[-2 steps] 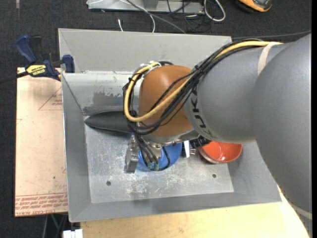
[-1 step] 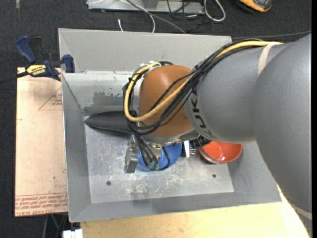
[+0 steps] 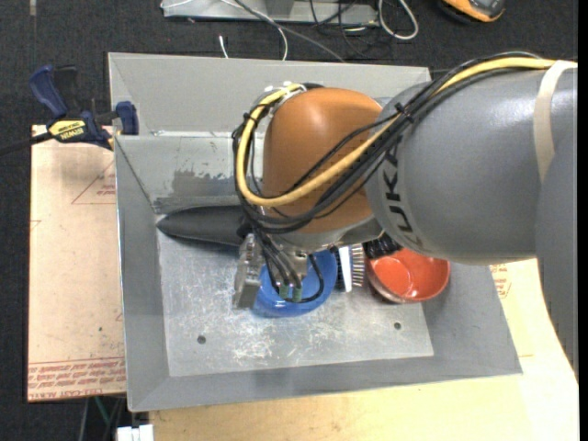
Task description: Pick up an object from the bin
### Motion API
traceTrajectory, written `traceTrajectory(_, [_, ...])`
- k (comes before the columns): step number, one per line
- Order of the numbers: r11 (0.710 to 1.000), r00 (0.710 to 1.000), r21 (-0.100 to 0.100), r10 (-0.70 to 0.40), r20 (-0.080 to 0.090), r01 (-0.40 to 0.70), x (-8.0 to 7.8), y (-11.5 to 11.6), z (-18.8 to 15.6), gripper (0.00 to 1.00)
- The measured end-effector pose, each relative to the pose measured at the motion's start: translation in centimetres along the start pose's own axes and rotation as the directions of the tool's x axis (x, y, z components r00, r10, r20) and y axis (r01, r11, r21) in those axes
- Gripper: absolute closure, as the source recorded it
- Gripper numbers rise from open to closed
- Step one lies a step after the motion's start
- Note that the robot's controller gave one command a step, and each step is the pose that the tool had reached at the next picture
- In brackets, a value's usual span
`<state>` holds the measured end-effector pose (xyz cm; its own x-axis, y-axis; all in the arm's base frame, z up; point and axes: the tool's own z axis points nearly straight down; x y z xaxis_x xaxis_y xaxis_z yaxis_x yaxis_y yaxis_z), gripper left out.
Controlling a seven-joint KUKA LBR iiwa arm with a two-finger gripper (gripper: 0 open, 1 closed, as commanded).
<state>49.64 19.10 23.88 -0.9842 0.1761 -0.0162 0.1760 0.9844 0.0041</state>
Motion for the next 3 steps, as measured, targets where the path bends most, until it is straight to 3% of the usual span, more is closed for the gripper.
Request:
traceTrajectory(1, [1.0, 1.0, 0.006, -0.012, -0.01, 0.012, 0.3, -0.3, -1.0, 1.0])
traceTrajectory(2, [0.995, 0.995, 0.002, -0.103, -0.003, 0.103, -2.8, -2.3, -9.7, 1.0])
traceTrajectory(3, [0.999, 0.999, 0.004, -0.038, -0.01, 0.038, -0.8, 0.8, -2.7, 1.0])
